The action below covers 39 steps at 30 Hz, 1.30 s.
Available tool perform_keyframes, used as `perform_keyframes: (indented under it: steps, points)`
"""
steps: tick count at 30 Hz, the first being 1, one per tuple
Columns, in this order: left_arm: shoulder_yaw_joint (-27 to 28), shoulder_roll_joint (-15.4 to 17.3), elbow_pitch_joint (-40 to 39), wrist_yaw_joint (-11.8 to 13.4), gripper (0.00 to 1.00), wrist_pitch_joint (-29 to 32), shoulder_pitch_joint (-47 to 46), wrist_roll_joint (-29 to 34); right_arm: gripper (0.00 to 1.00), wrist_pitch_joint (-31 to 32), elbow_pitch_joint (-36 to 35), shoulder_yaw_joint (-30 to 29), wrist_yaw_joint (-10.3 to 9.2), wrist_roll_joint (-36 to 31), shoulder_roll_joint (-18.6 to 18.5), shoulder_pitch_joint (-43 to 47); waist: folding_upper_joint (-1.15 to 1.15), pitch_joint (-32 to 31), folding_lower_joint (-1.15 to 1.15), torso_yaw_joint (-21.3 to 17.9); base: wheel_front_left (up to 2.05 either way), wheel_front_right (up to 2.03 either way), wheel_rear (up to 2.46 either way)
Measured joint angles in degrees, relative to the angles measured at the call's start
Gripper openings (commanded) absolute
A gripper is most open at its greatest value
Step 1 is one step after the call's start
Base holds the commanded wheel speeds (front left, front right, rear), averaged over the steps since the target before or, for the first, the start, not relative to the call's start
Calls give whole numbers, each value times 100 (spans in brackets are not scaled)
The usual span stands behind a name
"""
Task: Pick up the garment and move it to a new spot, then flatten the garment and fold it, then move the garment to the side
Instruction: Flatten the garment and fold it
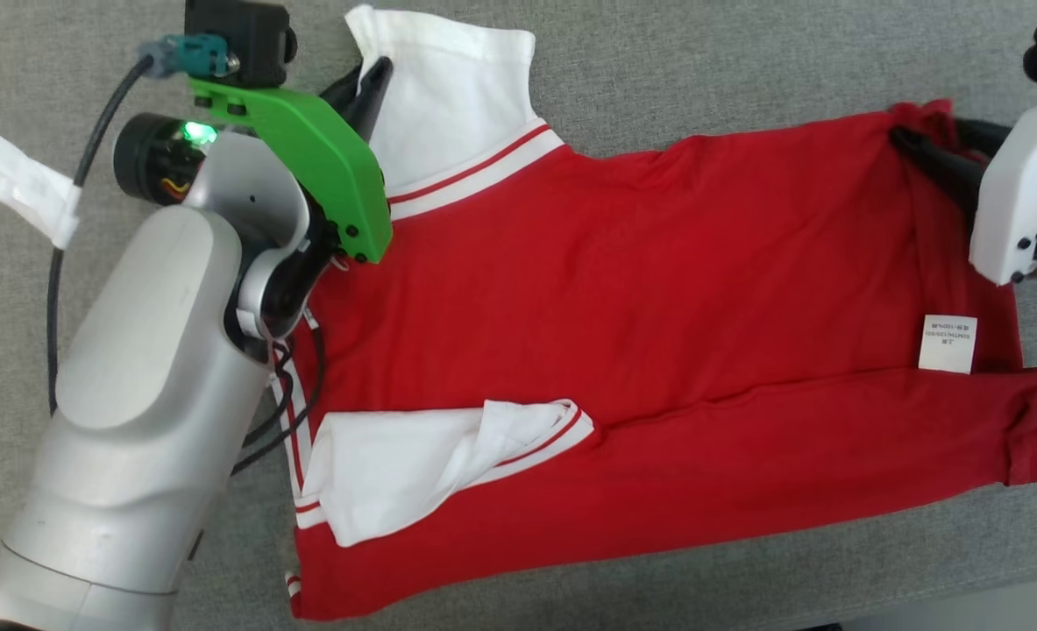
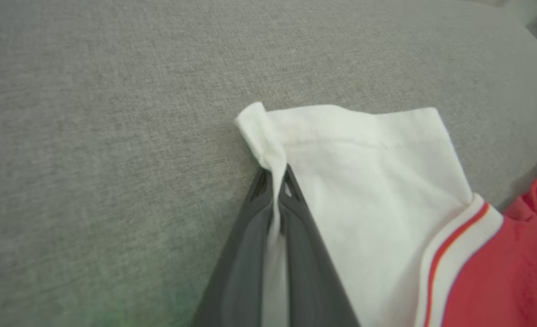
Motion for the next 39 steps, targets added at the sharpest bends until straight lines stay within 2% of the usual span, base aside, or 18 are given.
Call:
perform_keyframes:
  steps: [5, 9, 12, 17, 21, 24, 29, 39]
  points:
    - [213, -19, -403, 15, 0, -450, 358, -146, 0, -463, 30, 127, 35, 100, -82, 175, 0, -268, 0, 20, 0, 0, 0]
    - [432, -15, -1280, 64, 0, -730, 740, -382, 0, -976, 83, 175, 35, 118, -201, 424, 0, -563, 1, 53, 0, 0, 0]
    - [493, 35, -2196, 114, 0, -701, 1290, -586, 0, -1495, 47, 165, 35, 93, -300, 667, 0, -805, 0, 86, 0, 0, 0]
    - [548, 233, -3772, 410, 0, -559, 2412, -890, 0, -2449, -163, 144, 36, -33, -533, 1262, 0, -1211, 0, 149, 0, 0, 0]
    - [471, 379, -4586, 638, 0, -508, 3317, -998, 0, -3009, -280, 22, 36, -245, -720, 1799, 0, -1468, 0, 183, 0, 0, 0]
    - [442, 404, -4768, 764, 0, -571, 3971, -1136, 0, -3270, -349, -44, 36, -444, -751, 2201, 0, -1602, 0, 186, 0, 0, 0]
    - [412, 455, -4680, 812, 0, -798, 4710, -1233, 0, -3418, -458, 94, 36, -826, -757, 2592, 0, -1706, 0, 118, 0, 0, 0]
    - [301, 307, -4100, 734, 0, -1011, 5396, -1590, 0, -3593, -514, 1215, 36, -1567, -1227, 2499, 0, -1758, 0, 103, 0, 0, 0]
